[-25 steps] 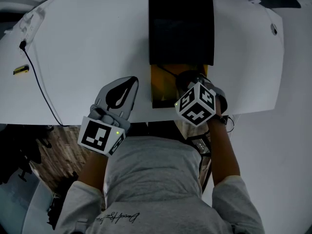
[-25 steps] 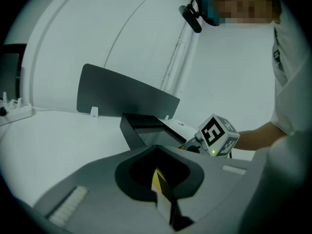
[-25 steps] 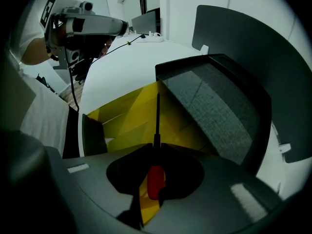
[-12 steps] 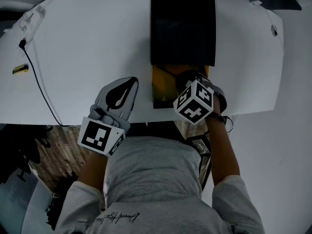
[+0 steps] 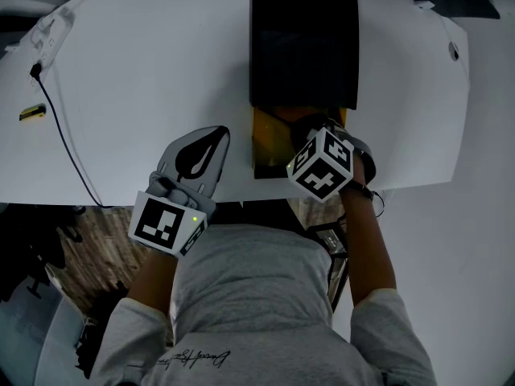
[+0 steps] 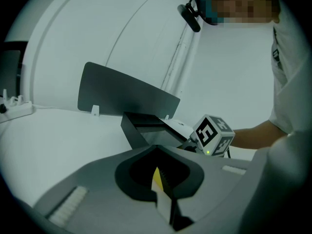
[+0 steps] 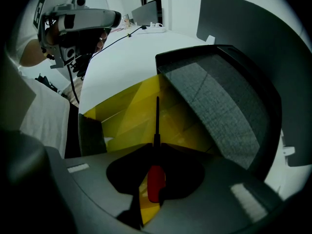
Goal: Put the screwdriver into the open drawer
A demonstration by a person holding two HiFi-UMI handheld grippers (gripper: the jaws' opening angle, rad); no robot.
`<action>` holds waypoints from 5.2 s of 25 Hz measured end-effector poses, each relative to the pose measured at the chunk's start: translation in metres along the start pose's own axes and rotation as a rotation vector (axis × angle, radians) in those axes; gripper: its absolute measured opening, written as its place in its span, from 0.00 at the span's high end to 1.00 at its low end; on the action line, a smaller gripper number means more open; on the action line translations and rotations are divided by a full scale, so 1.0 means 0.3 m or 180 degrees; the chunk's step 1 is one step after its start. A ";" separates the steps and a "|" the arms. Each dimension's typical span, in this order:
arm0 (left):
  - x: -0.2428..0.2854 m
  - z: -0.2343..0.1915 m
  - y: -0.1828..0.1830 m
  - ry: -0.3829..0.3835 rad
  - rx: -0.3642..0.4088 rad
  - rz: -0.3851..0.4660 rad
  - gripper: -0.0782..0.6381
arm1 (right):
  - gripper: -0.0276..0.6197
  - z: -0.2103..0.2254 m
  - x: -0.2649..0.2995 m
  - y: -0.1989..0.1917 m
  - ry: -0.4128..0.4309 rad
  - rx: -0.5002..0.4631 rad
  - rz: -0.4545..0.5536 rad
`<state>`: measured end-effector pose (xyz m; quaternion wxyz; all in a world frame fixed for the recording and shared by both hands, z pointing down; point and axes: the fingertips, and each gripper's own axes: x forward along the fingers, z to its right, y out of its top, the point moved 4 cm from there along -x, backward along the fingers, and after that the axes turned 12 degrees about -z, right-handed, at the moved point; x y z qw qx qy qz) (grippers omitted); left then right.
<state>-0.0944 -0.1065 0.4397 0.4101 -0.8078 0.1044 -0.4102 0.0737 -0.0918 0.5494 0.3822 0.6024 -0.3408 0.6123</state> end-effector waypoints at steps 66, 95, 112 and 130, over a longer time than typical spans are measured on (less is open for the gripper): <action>-0.074 0.121 0.105 -0.0076 0.0369 0.0039 0.89 | 0.80 -0.018 -0.220 -0.066 -0.0101 0.0501 0.0858; -0.176 0.284 0.233 -0.0165 0.0586 0.0234 0.89 | 0.94 -0.105 -0.626 -0.211 -0.0225 0.1371 0.2318; -0.189 0.311 0.214 -0.0211 0.0673 0.0153 0.89 | 0.94 -0.135 -0.655 -0.183 -0.0127 0.1419 0.2433; -0.201 0.317 0.209 -0.0219 0.0718 0.0097 0.89 | 0.94 -0.145 -0.647 -0.176 -0.0029 0.1320 0.2338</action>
